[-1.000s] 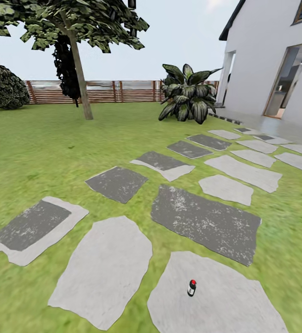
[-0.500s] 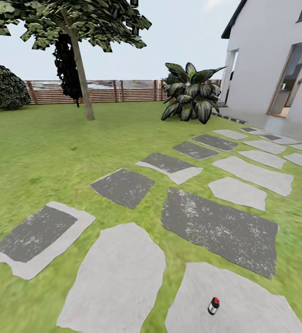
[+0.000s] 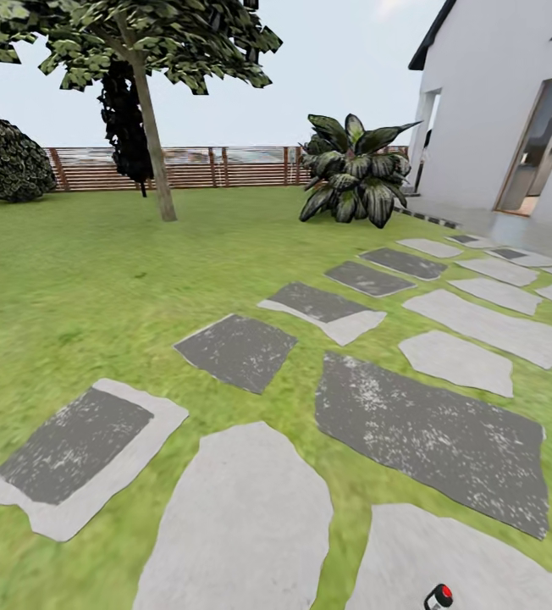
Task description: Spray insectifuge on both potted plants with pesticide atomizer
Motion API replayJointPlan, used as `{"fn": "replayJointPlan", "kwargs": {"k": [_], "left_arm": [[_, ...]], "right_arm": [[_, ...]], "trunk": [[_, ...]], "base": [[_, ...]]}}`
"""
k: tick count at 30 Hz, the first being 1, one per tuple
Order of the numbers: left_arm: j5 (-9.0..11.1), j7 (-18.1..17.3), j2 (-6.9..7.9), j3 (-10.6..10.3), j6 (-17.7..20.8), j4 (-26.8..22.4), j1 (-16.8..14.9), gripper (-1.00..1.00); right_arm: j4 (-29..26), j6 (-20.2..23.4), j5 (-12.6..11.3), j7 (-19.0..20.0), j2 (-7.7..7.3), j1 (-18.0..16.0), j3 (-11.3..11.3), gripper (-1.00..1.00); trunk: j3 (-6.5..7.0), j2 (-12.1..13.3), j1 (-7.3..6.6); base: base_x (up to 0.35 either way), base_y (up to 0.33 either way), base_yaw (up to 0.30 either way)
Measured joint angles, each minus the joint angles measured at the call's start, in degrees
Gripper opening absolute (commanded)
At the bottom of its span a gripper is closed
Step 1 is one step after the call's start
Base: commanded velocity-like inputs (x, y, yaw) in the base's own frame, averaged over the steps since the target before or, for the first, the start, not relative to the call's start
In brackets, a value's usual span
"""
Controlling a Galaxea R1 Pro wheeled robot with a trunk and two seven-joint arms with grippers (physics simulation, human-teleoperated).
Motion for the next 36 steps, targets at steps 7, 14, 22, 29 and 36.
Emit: {"fn": "replayJointPlan", "kwargs": {"k": [7,14,22,29,36], "left_arm": [[0.0,-0.02,-0.01,0.01,0.0,0.01,0.0,1.0],[0.0,-0.03,-0.01,0.01,0.0,0.0,0.0,1.0],[0.0,-0.02,0.0,0.01,0.0,0.0,0.0,1.0],[-0.01,-0.01,-0.01,0.01,0.0,0.02,-0.01,1.0],[-0.01,0.0,0.0,0.01,0.0,0.02,-0.02,1.0]], "right_arm": [[-0.04,0.01,0.07,-0.09,0.07,0.0,-0.04,1.0],[-0.04,0.01,0.07,-0.09,0.08,0.0,-0.04,1.0],[-0.04,0.03,0.01,-0.09,0.09,0.0,-0.06,1.0],[-0.06,0.04,-0.1,-0.12,0.09,0.01,-0.08,1.0],[-0.06,0.04,-0.09,-0.11,0.09,0.02,-0.08,1.0]], "trunk": [[0.0,0.0,0.0],[0.0,0.0,0.0],[0.0,0.0,0.0],[0.0,0.0,0.0],[0.09,0.0,0.0]], "base": [[0.23,0.279,-0.037],[0.23,0.279,-0.024],[0.23,0.28,-0.003],[0.23,0.28,-0.175],[0.23,0.28,-0.26]]}}
